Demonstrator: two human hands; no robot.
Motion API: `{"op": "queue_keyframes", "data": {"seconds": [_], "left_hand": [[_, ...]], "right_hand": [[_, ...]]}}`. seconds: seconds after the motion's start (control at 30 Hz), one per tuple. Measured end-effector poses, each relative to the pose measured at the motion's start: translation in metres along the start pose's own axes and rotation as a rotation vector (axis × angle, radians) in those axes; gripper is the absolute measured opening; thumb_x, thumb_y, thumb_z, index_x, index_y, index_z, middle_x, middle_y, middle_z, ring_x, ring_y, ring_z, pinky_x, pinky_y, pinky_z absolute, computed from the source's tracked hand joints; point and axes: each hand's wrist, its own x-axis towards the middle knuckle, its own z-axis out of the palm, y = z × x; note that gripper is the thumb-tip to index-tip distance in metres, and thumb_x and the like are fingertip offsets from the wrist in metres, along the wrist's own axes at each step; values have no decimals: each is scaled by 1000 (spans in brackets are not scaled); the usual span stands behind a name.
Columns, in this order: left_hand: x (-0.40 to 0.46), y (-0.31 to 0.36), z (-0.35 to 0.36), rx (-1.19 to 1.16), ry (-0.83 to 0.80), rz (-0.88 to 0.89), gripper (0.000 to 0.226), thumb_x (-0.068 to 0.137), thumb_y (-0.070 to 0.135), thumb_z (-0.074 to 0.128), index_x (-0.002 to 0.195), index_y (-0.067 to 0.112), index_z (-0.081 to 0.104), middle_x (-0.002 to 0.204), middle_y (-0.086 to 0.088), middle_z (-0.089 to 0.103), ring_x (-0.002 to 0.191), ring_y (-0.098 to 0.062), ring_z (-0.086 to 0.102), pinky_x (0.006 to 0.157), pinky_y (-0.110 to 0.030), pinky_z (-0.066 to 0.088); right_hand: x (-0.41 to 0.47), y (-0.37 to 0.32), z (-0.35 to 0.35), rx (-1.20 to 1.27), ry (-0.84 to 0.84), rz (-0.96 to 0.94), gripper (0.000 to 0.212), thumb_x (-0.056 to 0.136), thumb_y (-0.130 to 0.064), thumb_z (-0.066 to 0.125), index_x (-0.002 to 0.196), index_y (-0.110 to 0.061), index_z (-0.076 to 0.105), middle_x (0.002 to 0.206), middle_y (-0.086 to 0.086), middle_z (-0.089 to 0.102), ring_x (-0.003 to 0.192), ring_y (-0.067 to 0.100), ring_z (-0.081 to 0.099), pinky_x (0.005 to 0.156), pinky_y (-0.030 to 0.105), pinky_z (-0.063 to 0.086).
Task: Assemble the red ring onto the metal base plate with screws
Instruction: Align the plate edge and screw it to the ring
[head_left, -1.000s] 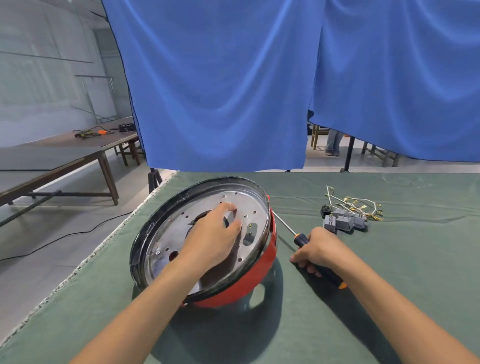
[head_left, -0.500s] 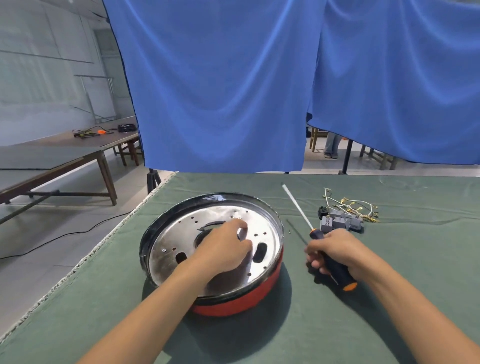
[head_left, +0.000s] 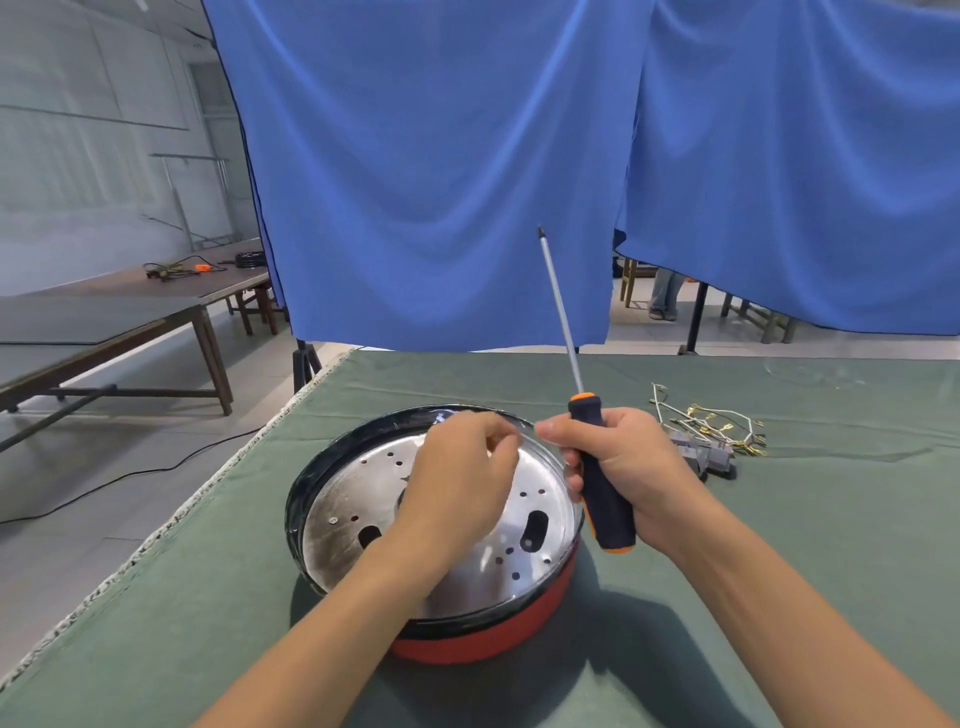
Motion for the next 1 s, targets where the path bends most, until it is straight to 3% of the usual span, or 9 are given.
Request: {"op": "queue_keyframes", "data": {"seconds": [0.07,0.13,0.33,0.57,0.67,0.8,0.9,1.0], "left_hand": [[2,8,-6,-488,-146,-147,26,92,6,48,77,2,70,69,-4,67,51,-10,54,48,-25,42],[4,8,-9,-744,-184,-260,26,94,4,48,79,-3,69,65,-8,68,46,-13,52,39,-22,39],[11,-1,-9,-992,-245,-432,23,94,13,54,87,-2,69,62,-5,66,43,-10,54,38,-19,42],[18,-5,-14,-1220,-349,-579,18,90,14,58,78,5,69,60,-2,61,46,-8,54,42,-17,47],[21,-7,-19,-1294,-194,-658,14,85,8,54,73,4,60,59,-5,58,42,-11,50,41,-18,46],[29,-20,-32,-1446,154,-753,13,89,7,52,80,2,60,69,-9,61,54,-15,59,47,-21,53],[33,-29,-41,-1532,300,-759,16,95,10,50,84,3,60,84,-13,67,74,-21,66,58,-28,55],[34,-32,-46,-1554,337,-755,19,97,11,48,84,3,59,87,-13,68,77,-23,66,62,-32,53]], "right_hand": [[5,1,7,18,-12,-31,14,78,-3,71,67,-2,64,44,2,45,34,13,41,36,20,37],[11,2,10,22,-2,-58,21,78,-4,71,58,-7,66,44,2,45,34,14,41,37,21,37],[23,6,11,-65,-5,-62,17,81,-12,72,66,-7,65,45,2,48,37,15,43,40,22,39],[19,-4,17,-191,-41,4,37,86,-40,63,66,-9,60,47,2,52,37,14,47,38,22,42],[17,-14,9,-504,-101,-22,48,90,-51,50,72,-10,68,48,-1,58,40,14,52,43,22,44],[14,-15,-10,-1068,-110,-258,66,75,-74,41,71,-11,60,62,4,62,60,23,59,64,40,50],[13,-13,-18,-1160,-92,-331,75,62,-87,32,73,-19,62,65,3,61,60,19,56,61,36,48],[13,-12,-21,-1203,-83,-359,72,59,-89,30,74,-28,64,58,-4,56,52,11,45,55,29,39]]}}
